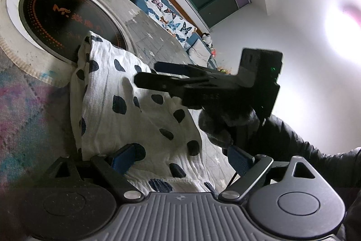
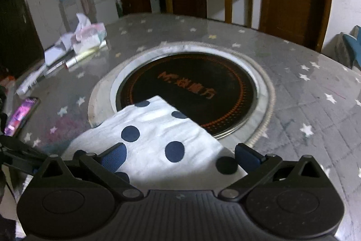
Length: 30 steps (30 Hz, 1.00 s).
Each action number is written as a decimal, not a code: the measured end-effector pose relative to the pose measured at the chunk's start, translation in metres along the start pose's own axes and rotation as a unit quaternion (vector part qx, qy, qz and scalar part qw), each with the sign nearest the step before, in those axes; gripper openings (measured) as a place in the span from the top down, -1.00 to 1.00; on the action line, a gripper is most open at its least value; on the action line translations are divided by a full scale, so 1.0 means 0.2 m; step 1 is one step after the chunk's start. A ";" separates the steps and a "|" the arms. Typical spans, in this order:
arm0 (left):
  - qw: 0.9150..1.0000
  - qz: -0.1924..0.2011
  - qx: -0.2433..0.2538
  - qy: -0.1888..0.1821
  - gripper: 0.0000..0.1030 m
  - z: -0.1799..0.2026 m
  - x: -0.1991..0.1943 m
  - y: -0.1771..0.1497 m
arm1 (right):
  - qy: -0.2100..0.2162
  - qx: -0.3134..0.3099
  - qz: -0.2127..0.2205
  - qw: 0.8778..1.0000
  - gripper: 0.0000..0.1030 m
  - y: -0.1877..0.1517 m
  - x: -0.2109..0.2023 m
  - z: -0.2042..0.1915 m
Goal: Fold clothes
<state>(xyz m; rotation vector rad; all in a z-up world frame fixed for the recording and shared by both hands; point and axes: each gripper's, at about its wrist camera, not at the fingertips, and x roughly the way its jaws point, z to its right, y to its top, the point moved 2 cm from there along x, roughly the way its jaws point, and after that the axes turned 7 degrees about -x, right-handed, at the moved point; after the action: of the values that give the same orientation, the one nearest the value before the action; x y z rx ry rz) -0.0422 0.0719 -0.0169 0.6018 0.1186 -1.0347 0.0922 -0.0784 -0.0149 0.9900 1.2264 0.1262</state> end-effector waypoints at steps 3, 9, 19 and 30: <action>1.000 0.000 0.000 -0.001 -0.78 0.00 0.00 0.00 | 0.001 -0.008 -0.025 1.000 -1.00 0.00 0.09 -0.02; 1.000 -0.001 0.000 -0.001 -0.78 0.00 -0.01 0.00 | -0.018 -0.019 -0.038 0.999 -1.00 0.02 0.12 -0.03; 1.000 0.001 0.000 0.000 -0.79 0.00 -0.02 -0.01 | 0.001 -0.044 -0.043 0.998 -0.95 0.17 0.18 -0.10; 1.000 0.000 -0.001 -0.002 -0.80 -0.01 -0.01 -0.01 | 0.013 -0.023 -0.033 0.999 -0.82 0.22 0.22 -0.08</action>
<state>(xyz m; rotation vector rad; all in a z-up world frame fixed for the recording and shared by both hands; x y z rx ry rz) -0.0442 0.0734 -0.0180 0.5986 0.1165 -1.0345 0.1143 -0.0179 -0.0168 0.9103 1.2734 0.1146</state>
